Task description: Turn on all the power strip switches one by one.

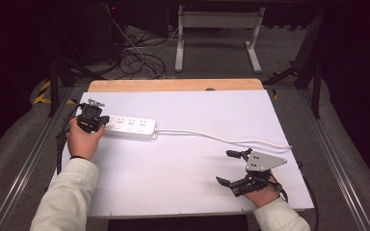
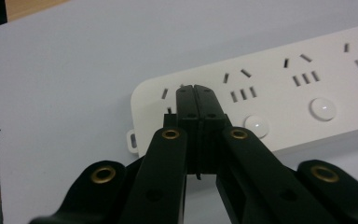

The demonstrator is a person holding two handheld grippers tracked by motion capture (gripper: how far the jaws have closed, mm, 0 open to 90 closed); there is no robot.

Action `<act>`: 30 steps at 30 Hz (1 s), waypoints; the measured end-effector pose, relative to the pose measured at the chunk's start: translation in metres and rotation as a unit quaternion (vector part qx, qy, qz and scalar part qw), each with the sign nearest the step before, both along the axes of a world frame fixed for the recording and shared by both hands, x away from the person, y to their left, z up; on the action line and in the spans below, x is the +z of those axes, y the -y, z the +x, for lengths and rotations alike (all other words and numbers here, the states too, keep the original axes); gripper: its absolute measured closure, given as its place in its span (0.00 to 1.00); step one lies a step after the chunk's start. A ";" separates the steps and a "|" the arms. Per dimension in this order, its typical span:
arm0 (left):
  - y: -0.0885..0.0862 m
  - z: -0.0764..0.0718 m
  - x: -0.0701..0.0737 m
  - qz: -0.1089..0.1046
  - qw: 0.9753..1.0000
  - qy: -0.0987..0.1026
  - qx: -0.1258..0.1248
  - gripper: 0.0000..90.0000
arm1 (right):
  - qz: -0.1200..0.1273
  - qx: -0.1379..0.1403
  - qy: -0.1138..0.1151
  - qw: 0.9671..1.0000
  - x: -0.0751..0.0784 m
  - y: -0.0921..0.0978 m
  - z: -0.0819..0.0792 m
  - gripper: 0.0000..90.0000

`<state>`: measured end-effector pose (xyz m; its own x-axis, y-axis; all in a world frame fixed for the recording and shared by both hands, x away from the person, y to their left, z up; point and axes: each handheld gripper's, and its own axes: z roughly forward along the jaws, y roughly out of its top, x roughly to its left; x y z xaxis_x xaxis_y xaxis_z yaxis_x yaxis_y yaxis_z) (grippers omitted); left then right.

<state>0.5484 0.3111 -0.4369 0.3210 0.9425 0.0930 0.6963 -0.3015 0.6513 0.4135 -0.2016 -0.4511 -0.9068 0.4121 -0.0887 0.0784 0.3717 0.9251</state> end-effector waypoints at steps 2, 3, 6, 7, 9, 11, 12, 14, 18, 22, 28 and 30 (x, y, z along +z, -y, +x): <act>-0.001 0.001 -0.003 0.011 1.000 -0.007 0.001 1.00 | 0.001 0.000 0.000 1.000 0.000 0.000 0.000 0.10; -0.002 0.002 -0.004 0.013 1.000 -0.010 0.001 1.00 | 0.001 -0.001 0.000 1.000 0.000 0.000 0.000 0.10; -0.002 0.002 -0.008 0.017 1.000 -0.016 0.001 1.00 | 0.000 -0.001 0.000 1.000 0.000 0.000 0.000 0.10; -0.002 0.001 -0.009 0.011 1.000 -0.015 0.004 1.00 | 0.000 0.000 0.000 1.000 0.000 0.000 0.000 0.10; -0.003 0.001 -0.009 0.011 1.000 -0.014 0.000 1.00 | 0.001 -0.001 0.000 1.000 0.000 0.000 0.000 0.10; -0.002 0.001 -0.010 0.011 1.000 -0.012 -0.004 1.00 | 0.001 0.000 0.001 1.000 0.000 0.000 0.000 0.10; -0.002 0.000 -0.010 0.010 1.000 -0.012 -0.008 1.00 | 0.001 0.000 0.001 1.000 0.000 0.000 0.000 0.10; -0.002 0.000 -0.011 0.014 1.000 -0.009 -0.008 1.00 | 0.001 0.000 0.000 1.000 0.000 0.000 0.000 0.10; -0.003 0.000 -0.012 0.011 1.000 -0.010 -0.005 1.00 | 0.001 0.001 0.001 1.000 0.000 0.000 -0.001 0.10; -0.004 -0.002 -0.014 0.002 1.000 -0.004 -0.001 1.00 | 0.001 0.001 0.001 1.000 0.000 0.001 0.000 0.10; -0.001 -0.002 -0.016 0.016 1.000 0.001 -0.001 1.00 | 0.001 0.001 0.000 1.000 0.000 0.001 0.000 0.10; -0.004 -0.002 -0.016 0.010 1.000 0.000 -0.002 1.00 | 0.000 0.003 0.000 1.000 0.000 0.000 0.000 0.10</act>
